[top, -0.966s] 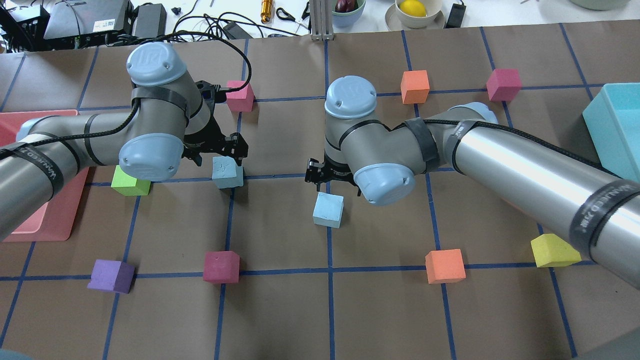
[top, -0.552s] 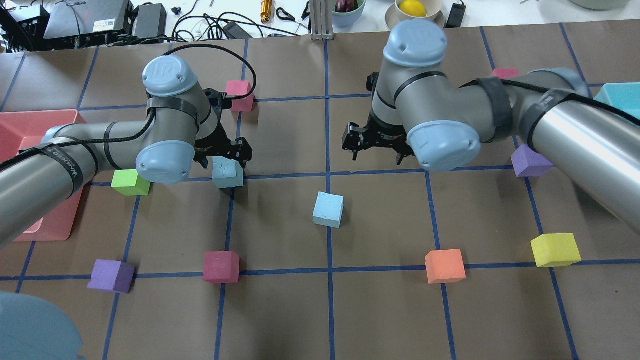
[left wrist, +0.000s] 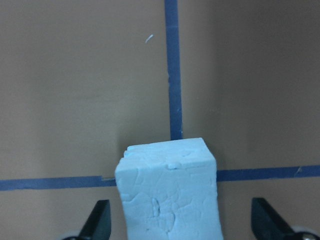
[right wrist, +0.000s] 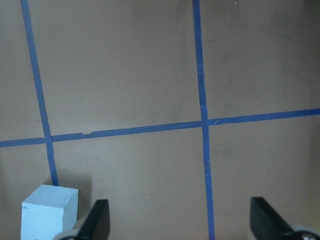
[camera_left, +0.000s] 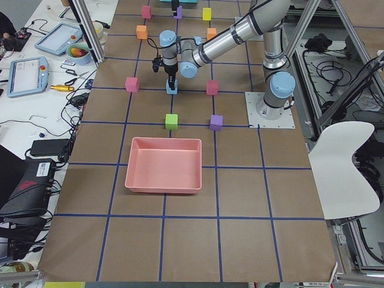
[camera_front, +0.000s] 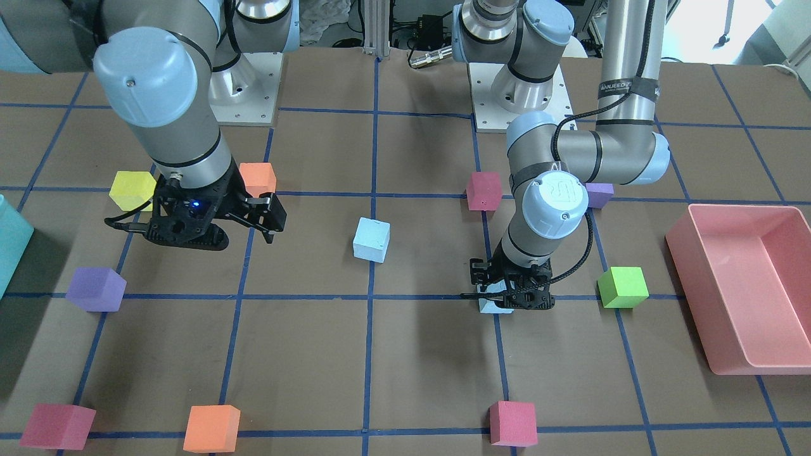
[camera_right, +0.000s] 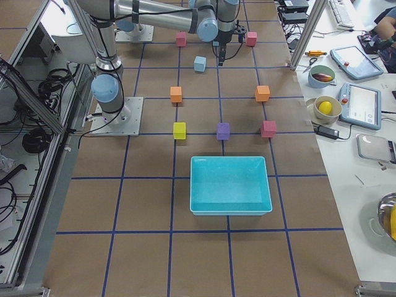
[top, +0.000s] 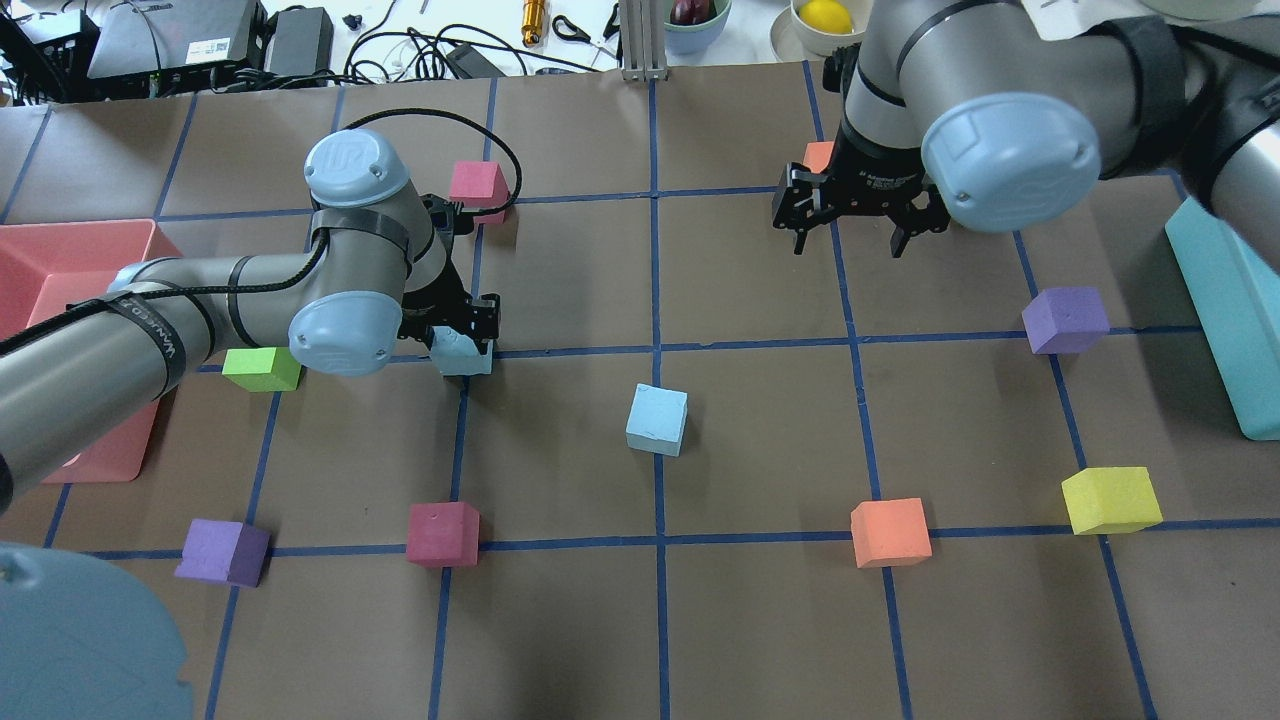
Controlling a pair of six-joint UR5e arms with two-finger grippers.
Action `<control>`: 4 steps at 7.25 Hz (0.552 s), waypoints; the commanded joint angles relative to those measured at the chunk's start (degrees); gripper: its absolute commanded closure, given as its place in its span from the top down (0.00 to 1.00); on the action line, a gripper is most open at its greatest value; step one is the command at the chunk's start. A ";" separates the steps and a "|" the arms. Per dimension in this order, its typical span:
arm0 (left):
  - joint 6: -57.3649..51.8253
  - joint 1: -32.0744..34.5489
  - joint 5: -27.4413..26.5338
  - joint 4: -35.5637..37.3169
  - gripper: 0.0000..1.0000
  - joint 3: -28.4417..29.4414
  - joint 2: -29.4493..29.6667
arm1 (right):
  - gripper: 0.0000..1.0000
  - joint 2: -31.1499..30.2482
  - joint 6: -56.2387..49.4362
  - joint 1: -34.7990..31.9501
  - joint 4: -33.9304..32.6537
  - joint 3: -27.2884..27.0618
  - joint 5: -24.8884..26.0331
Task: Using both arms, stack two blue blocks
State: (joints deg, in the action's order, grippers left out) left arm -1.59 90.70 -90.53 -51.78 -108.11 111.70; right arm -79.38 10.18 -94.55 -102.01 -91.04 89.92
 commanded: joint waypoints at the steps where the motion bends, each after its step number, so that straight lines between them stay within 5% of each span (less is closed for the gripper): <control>1: 0.80 0.35 0.52 -0.25 0.00 1.40 -1.56 | 1.00 -0.16 -0.16 0.68 1.99 4.37 -0.44; 4: 5.18 10.67 3.69 -4.64 0.00 2.82 -7.27 | 1.00 -2.61 -2.07 1.12 5.33 3.33 0.17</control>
State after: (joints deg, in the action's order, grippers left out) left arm 2.01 96.22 -87.62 -55.61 -105.50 106.69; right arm -80.94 9.60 -93.61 -97.42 -87.17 89.98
